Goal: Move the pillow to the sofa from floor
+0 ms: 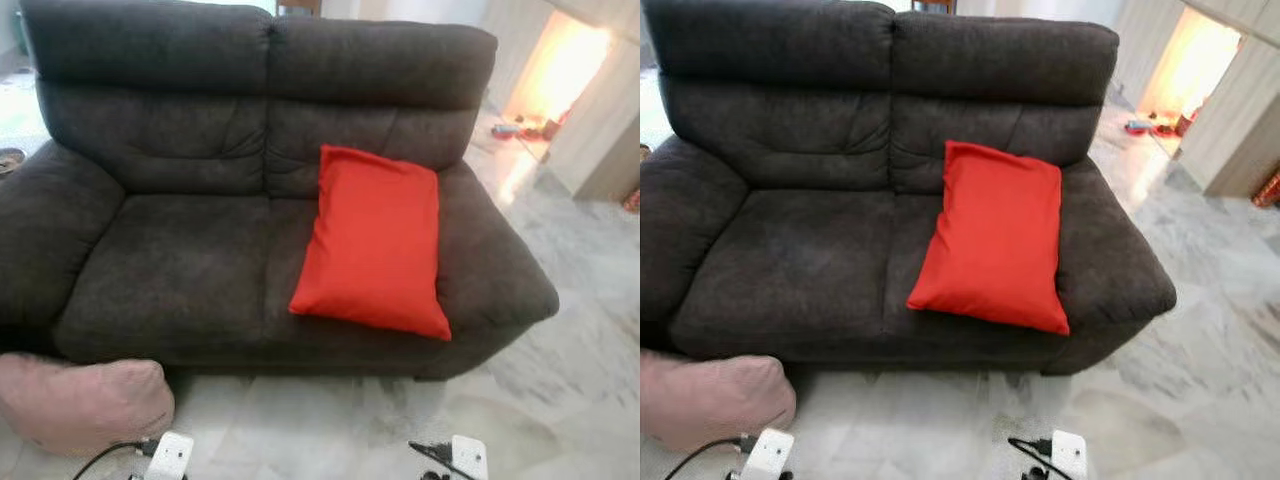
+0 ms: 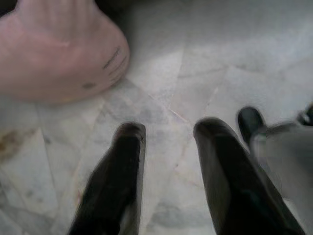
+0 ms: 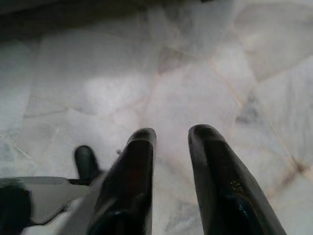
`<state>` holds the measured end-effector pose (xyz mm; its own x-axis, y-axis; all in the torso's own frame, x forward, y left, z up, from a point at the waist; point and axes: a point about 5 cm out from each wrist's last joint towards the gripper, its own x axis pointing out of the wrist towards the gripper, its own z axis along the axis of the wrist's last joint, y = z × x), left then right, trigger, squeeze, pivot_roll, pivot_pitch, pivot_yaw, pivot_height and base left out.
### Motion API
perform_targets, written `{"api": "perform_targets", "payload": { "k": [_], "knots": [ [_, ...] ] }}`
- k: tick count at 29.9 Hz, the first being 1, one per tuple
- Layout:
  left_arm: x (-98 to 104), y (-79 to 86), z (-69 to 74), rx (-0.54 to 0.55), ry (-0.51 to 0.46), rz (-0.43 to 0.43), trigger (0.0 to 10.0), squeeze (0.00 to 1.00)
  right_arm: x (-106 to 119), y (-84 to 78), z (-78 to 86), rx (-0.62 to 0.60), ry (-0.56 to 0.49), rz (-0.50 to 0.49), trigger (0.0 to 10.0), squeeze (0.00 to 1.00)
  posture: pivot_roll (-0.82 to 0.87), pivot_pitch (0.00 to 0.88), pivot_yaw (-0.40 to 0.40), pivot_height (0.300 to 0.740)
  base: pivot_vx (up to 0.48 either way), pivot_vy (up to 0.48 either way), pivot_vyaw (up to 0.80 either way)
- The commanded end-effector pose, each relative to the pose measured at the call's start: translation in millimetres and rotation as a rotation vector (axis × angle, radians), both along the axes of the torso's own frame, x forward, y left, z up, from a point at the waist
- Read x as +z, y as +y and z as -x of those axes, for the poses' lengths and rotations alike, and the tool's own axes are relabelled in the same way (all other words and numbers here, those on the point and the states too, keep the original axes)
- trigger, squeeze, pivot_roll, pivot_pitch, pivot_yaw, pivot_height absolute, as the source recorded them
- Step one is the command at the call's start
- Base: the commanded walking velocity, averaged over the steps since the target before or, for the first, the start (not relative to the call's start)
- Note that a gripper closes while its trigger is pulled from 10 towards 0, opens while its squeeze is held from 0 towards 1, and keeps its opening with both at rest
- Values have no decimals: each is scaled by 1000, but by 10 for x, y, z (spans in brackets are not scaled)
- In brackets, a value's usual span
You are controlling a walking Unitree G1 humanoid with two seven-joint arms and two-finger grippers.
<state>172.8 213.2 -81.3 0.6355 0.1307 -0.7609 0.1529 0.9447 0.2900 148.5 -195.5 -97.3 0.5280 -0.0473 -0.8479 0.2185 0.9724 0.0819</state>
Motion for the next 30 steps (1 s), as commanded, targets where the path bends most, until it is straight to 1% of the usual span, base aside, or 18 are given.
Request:
{"api": "perform_targets", "payload": {
  "k": [1, 13, 20, 30],
  "knots": [
    [-13, 84, 59, 22, 21, -13, 10000, 0, 7, 35, -31, -1, -10, -8, 10000, 0, 132, 34, -69, 740, 0, 364, 0],
    [-15, 82, 62, 21, 23, -14, 10000, 0, 7, 36, -29, -2, -11, -10, 10000, 0, 133, 26, -68, 740, 0, 369, 0],
    [-19, 81, 72, 17, 24, -15, 10000, 0, 3, 39, -19, 2, -8, -11, 10000, 0, 137, 0, -67, 740, 0, 368, 0],
    [-23, 79, 81, 9, 27, -16, 10000, 0, -1, 43, -10, 5, -6, -12, 10000, 0, 139, 0, -64, 740, 0, 366, 0]
  ]
}}
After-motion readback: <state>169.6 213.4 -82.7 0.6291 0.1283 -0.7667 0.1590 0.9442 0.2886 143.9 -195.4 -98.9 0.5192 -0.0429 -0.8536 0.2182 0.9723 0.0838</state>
